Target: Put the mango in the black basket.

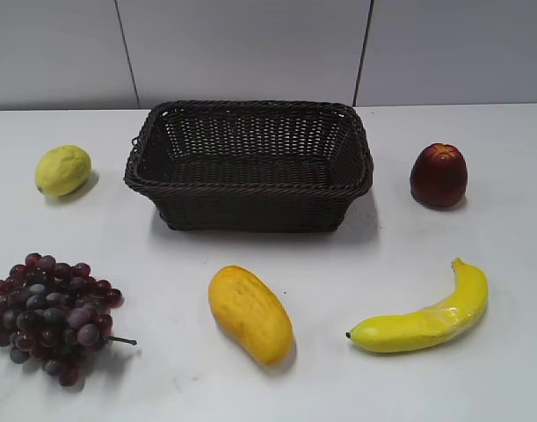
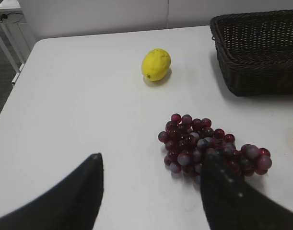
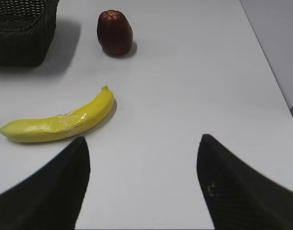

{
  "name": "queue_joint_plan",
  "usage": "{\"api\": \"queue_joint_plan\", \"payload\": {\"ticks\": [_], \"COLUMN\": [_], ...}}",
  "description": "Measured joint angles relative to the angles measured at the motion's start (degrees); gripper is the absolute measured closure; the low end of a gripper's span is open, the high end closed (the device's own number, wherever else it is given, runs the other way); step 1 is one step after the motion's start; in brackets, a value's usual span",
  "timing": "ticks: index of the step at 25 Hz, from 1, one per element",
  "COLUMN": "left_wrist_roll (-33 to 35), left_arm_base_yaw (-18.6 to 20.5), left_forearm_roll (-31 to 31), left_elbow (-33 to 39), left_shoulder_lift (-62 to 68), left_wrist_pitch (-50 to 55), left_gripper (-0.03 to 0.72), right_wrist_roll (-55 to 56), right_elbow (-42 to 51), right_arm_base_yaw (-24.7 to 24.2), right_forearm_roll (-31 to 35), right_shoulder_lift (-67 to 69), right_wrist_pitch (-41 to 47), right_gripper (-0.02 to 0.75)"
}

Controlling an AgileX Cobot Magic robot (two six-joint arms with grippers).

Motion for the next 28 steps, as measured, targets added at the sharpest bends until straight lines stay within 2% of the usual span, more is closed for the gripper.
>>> {"api": "queue_joint_plan", "payload": {"ticks": [18,24,28], "left_wrist_roll": [0.0,0.0,0.0], "left_arm_base_yaw": [0.0,0.0,0.0], "left_forearm_roll": [0.0,0.0,0.0], "left_elbow": [0.0,0.0,0.0], "left_shoulder_lift": [0.0,0.0,0.0], "left_wrist_pitch": [0.0,0.0,0.0], "left_gripper": [0.201,0.201,0.201], "right_wrist_roll": [0.0,-0.3,-0.3], "right_elbow": [0.0,-2.3,-4.8], "right_arm_base_yaw": [0.0,0.0,0.0], "right_forearm_roll": [0.0,0.0,0.0], "right_shoulder_lift": [0.0,0.3,5.9], "right_wrist_pitch": [-0.1,-4.7,-5.5], "right_gripper": [0.202,0.202,0.202]}}
